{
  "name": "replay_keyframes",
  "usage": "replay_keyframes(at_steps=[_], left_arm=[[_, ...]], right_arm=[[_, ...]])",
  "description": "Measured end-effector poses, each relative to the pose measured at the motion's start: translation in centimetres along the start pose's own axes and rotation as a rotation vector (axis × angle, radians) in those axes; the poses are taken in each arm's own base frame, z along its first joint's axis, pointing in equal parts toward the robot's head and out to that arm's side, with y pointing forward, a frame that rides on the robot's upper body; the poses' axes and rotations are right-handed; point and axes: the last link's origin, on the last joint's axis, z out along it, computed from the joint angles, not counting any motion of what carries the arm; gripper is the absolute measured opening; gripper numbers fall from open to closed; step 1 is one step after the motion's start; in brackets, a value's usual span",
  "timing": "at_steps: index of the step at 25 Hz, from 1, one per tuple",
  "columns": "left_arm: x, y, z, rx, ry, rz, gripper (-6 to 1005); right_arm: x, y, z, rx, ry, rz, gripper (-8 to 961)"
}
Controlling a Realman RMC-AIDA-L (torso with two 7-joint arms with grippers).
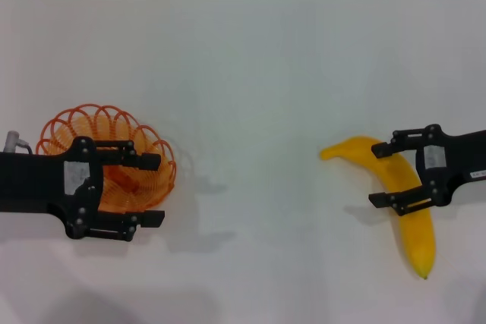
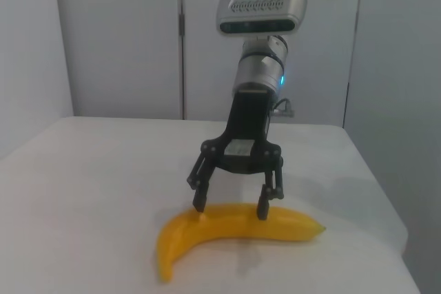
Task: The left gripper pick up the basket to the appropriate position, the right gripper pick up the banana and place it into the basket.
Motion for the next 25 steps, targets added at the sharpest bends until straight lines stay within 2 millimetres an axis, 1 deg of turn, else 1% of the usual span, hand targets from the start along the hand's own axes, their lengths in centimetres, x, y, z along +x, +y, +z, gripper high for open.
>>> replay_keyframes(at_steps=[7, 18, 21, 25], left_arm=[[0.0, 0.0, 0.1, -0.001, 0.001, 0.000, 769], [0.3, -0.2, -0.2, 0.025, 0.024, -0.014, 770], [1.2, -1.3, -1.0, 0.080, 0.036, -0.092, 770], [2.7, -3.3, -3.1, 0.201, -0.027, -0.250, 769]], right_arm=[[-0.8, -0.3, -0.3, 0.025, -0.063, -0.030, 875], [-1.0, -0.3, -0.2, 0.024, -0.067, -0.036, 875], [-0.9, -0.3, -0.2, 0.024, -0.067, -0.032, 875], [-0.9, -0.4, -0.2, 0.023, -0.063, -0.031, 875]])
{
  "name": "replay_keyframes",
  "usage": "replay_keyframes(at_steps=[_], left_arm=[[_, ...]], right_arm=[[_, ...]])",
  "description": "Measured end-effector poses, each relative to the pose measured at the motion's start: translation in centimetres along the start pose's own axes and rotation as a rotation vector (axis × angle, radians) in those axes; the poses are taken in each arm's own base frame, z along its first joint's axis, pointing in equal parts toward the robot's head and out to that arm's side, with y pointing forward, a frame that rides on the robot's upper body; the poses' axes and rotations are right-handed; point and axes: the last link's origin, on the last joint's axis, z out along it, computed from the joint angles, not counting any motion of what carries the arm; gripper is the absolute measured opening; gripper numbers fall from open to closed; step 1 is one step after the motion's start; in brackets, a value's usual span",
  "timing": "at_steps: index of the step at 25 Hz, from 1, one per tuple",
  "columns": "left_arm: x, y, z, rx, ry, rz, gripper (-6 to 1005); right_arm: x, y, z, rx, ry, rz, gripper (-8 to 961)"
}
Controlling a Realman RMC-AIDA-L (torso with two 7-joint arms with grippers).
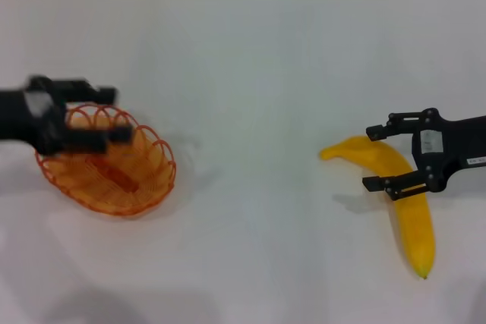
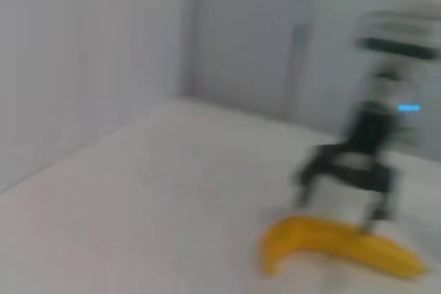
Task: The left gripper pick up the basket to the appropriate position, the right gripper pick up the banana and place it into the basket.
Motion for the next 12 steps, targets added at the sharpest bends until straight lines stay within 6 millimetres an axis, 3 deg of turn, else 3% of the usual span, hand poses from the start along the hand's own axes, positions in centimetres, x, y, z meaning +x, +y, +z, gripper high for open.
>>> replay_keyframes(at_steps=[5, 12], left_arm=[[1.9, -1.2, -2.8, 0.113, -0.081, -0.189, 769], [2.4, -2.1, -5.5, 0.173, -0.116, -0.303, 768]], right_arm=[[0.0, -0.1, 0.1, 0.002, 0.001, 0.001, 875], [0.0, 0.0, 0.2, 0.002, 0.000, 0.004, 875]])
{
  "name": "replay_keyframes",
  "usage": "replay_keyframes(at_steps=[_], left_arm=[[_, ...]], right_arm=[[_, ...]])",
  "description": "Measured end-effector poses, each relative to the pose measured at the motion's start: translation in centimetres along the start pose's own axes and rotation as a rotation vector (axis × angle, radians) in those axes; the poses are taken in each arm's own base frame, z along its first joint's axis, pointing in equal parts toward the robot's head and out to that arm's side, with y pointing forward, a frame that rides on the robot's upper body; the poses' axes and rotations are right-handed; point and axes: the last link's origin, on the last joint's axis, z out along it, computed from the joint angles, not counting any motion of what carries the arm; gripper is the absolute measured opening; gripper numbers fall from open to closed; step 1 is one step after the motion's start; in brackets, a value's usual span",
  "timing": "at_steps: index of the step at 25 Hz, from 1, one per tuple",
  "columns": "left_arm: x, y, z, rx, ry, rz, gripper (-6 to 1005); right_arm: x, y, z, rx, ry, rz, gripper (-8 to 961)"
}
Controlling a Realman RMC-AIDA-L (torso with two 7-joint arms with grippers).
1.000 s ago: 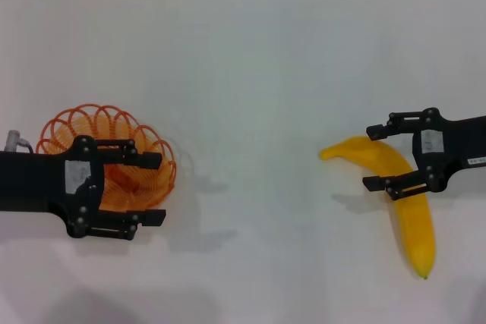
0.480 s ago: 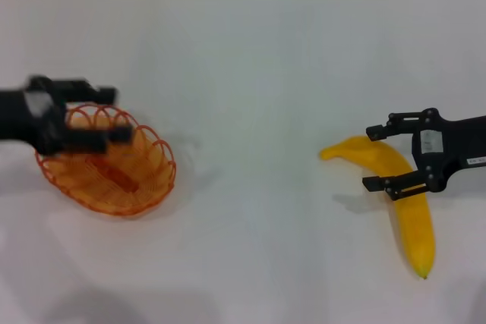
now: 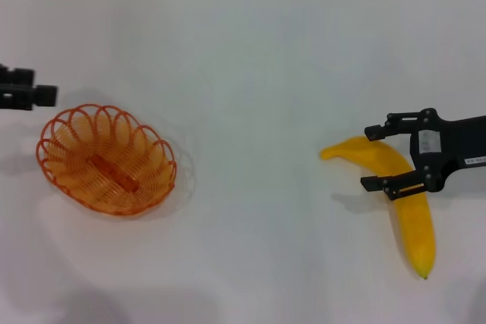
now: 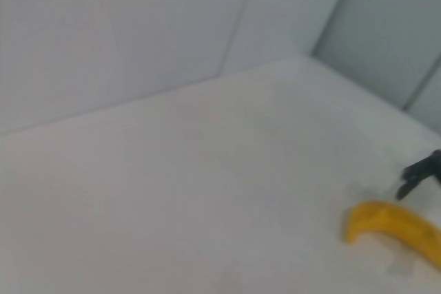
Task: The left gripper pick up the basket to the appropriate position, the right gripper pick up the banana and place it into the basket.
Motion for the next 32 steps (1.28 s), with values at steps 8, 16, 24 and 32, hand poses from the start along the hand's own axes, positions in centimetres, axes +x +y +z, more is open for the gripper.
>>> replay_keyframes(at_steps=[8, 16, 24, 32], left_arm=[[-0.7, -1.8, -0.6, 0.121, -0.111, -0.052, 768], [-1.1, -2.3, 0.0, 0.160, -0.131, -0.055, 770], [-1.4, -2.8, 1.0, 0.200, -0.178, -0.055, 769], [-1.7, -3.2, 1.6, 0.249, -0.231, -0.052, 768]], right_arm=[[0.0, 0.1, 0.3, -0.004, -0.001, 0.002, 875], [0.0, 0.2, 0.5, -0.008, 0.000, 0.001, 876], [0.0, 0.3, 0.6, -0.014, 0.001, 0.000, 876], [0.0, 0.3, 0.6, -0.014, 0.001, 0.002, 876]])
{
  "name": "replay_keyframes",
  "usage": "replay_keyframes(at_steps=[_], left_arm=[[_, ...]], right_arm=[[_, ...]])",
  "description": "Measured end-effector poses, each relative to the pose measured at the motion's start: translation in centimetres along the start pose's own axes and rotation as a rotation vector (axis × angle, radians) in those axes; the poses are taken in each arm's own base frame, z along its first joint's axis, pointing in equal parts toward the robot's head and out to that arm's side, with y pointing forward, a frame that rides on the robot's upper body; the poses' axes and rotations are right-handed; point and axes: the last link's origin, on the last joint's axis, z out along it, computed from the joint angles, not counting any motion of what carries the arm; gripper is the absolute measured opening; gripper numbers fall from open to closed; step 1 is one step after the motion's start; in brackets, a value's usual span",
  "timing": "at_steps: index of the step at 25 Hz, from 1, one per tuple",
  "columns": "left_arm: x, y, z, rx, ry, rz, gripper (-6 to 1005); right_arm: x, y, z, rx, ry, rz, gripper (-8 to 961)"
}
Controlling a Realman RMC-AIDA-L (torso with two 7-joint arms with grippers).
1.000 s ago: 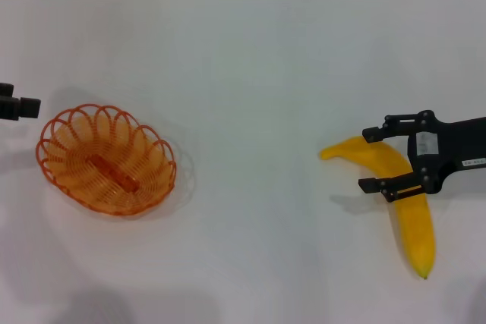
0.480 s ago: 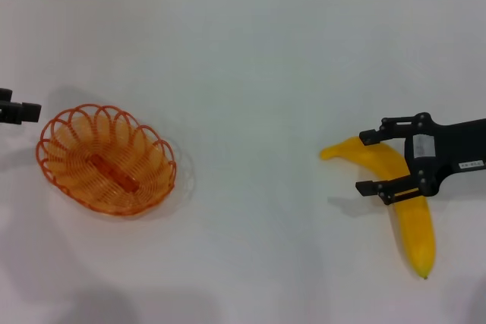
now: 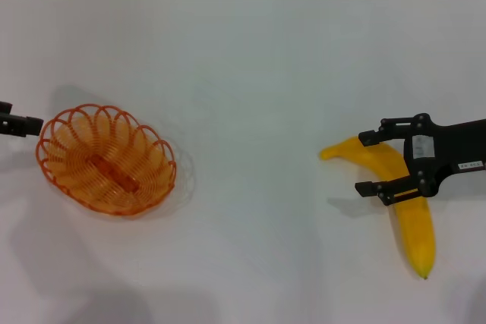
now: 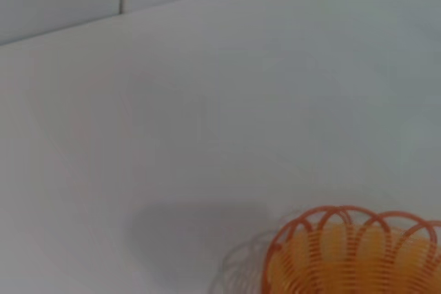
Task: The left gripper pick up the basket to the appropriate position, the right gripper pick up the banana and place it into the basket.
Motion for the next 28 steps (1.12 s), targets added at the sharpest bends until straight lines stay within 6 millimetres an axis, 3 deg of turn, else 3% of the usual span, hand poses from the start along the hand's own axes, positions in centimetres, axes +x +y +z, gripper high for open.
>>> replay_keyframes(at_steps=[11, 28], left_arm=[[0.5, -0.6, 0.7, 0.055, 0.024, 0.005, 769], [0.9, 0.0, 5.0, 0.068, -0.041, 0.045, 770]], right_arm=[[0.0, 0.0, 0.0, 0.001, -0.001, 0.001, 876], [0.0, 0.0, 0.1, 0.000, -0.001, 0.002, 876]])
